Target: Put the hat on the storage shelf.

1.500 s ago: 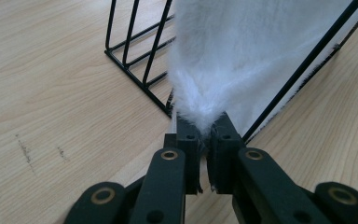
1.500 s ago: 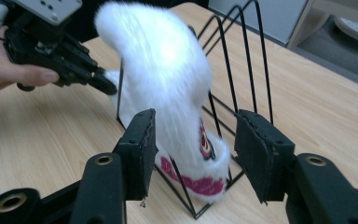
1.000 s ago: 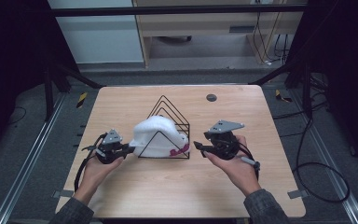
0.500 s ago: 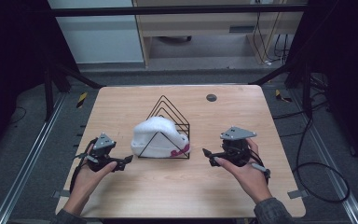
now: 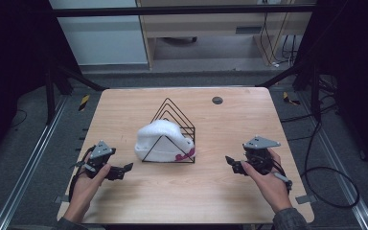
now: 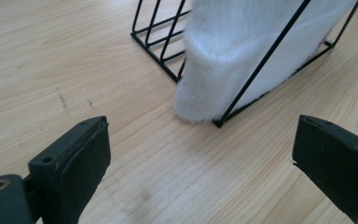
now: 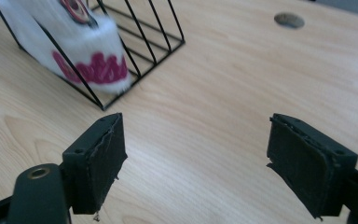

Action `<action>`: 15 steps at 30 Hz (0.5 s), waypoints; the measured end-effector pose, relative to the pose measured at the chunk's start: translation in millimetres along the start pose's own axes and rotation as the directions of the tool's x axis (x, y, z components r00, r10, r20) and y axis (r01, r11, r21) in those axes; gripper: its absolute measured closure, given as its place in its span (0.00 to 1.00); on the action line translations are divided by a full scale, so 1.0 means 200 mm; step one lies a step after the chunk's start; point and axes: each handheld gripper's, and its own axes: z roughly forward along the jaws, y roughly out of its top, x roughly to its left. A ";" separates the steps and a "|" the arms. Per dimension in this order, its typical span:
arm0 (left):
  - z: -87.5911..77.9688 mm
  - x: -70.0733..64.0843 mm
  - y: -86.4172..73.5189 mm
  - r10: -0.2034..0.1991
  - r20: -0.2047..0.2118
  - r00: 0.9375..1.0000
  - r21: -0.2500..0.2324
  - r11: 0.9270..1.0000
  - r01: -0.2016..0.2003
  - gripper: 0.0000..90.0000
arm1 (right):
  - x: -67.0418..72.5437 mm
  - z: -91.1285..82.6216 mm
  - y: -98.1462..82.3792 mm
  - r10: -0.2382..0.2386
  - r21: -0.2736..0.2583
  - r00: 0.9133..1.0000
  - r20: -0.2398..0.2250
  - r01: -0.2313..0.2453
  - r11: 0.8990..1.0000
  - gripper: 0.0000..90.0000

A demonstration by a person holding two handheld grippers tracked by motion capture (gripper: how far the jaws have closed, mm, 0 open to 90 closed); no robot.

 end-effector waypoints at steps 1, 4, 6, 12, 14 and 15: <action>0.00 0.00 0.00 0.000 0.000 1.000 0.000 1.000 0.000 0.04 | 0.00 0.00 0.00 0.000 0.000 1.000 0.000 0.000 1.000 0.21; 0.02 0.03 -0.02 -0.006 -0.030 1.000 0.025 1.000 0.007 0.05 | -0.03 0.07 -0.06 0.021 0.043 1.000 0.001 -0.021 0.999 0.21; 0.03 0.05 -0.03 0.001 -0.044 0.999 0.039 0.999 0.000 0.05 | -0.05 0.12 -0.08 0.034 0.071 0.999 0.015 -0.035 0.997 0.21; 0.07 0.08 -0.06 0.031 -0.069 0.997 0.094 0.995 -0.024 0.05 | -0.11 0.22 -0.09 0.081 0.064 0.995 0.065 -0.085 0.994 0.21; 0.08 0.08 -0.06 0.038 -0.081 0.996 0.097 0.995 -0.030 0.05 | -0.12 0.25 -0.08 0.060 0.065 0.995 0.078 -0.065 0.996 0.20; 0.08 0.08 -0.06 0.039 -0.081 0.996 0.092 0.995 -0.031 0.05 | -0.12 0.26 -0.07 0.040 0.067 0.995 0.094 -0.047 0.997 0.20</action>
